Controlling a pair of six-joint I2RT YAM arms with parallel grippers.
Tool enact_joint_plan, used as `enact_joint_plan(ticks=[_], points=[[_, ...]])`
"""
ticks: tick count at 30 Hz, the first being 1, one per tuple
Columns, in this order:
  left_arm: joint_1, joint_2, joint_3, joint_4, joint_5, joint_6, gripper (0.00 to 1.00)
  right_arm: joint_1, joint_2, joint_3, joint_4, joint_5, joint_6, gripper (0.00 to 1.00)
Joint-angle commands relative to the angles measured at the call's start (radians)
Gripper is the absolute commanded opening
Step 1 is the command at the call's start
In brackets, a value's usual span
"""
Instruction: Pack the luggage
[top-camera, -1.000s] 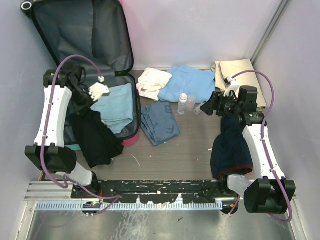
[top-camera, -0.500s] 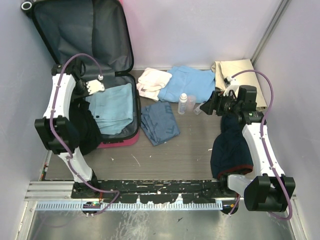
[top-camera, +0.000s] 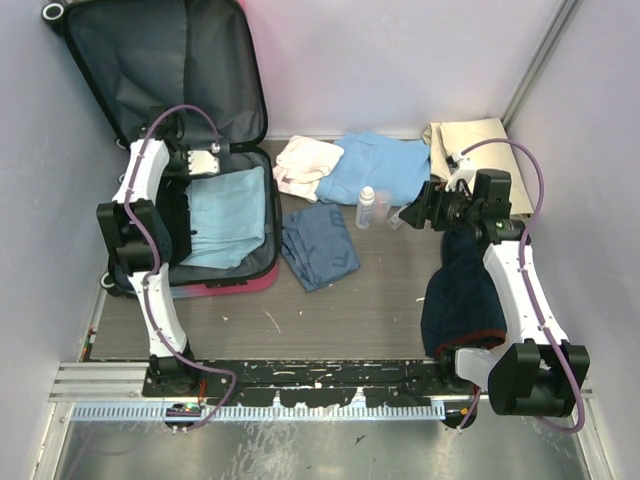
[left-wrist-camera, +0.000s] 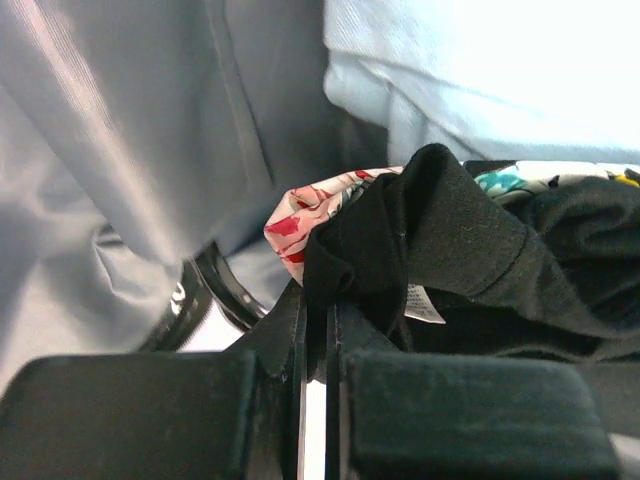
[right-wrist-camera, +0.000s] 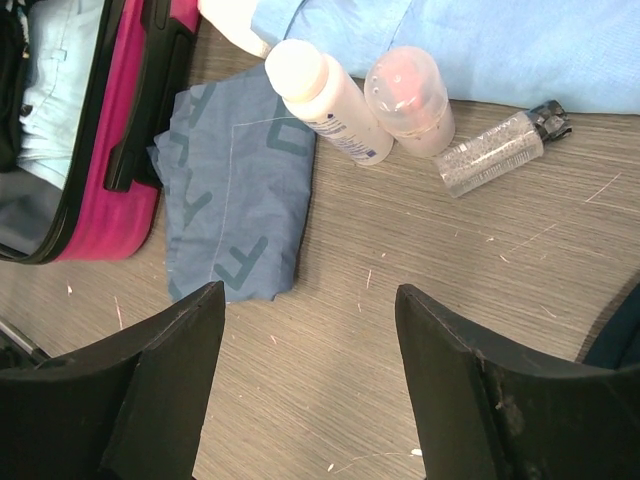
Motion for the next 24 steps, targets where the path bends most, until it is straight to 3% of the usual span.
enact_joint_plan(ticks=[1,4,6,10,11,12,13,20,24], points=[[-0.020,0.057,0.091,0.232,0.054,0.069,0.00,0.003,0.013,0.059,0.019,0.004,-0.015,0.73],[-0.032,0.094,0.102,0.298,0.038,0.038,0.03,0.003,0.022,0.076,0.009,0.005,-0.032,0.74],[-0.041,0.095,0.121,0.272,0.025,-0.013,0.14,0.003,0.027,0.091,-0.003,0.015,-0.051,0.75],[-0.042,0.026,0.170,0.078,0.145,-0.154,0.54,0.003,0.035,0.133,-0.032,0.051,-0.104,0.79],[-0.043,-0.004,0.157,0.068,0.164,-0.184,0.66,0.002,0.037,0.144,-0.037,0.059,-0.113,0.80],[-0.043,-0.035,0.139,0.064,0.181,-0.208,0.87,0.002,0.041,0.157,-0.046,0.066,-0.121,0.80],[-0.043,-0.065,0.112,0.067,0.195,-0.236,0.95,0.001,0.048,0.170,-0.058,0.069,-0.132,0.80],[-0.065,-0.260,0.077,-0.053,0.394,-0.460,0.98,-0.024,0.109,0.319,-0.344,0.109,-0.311,0.81],[-0.133,-0.406,-0.064,-0.068,0.447,-0.518,0.98,-0.117,0.117,0.323,-0.494,0.164,-0.430,0.81]])
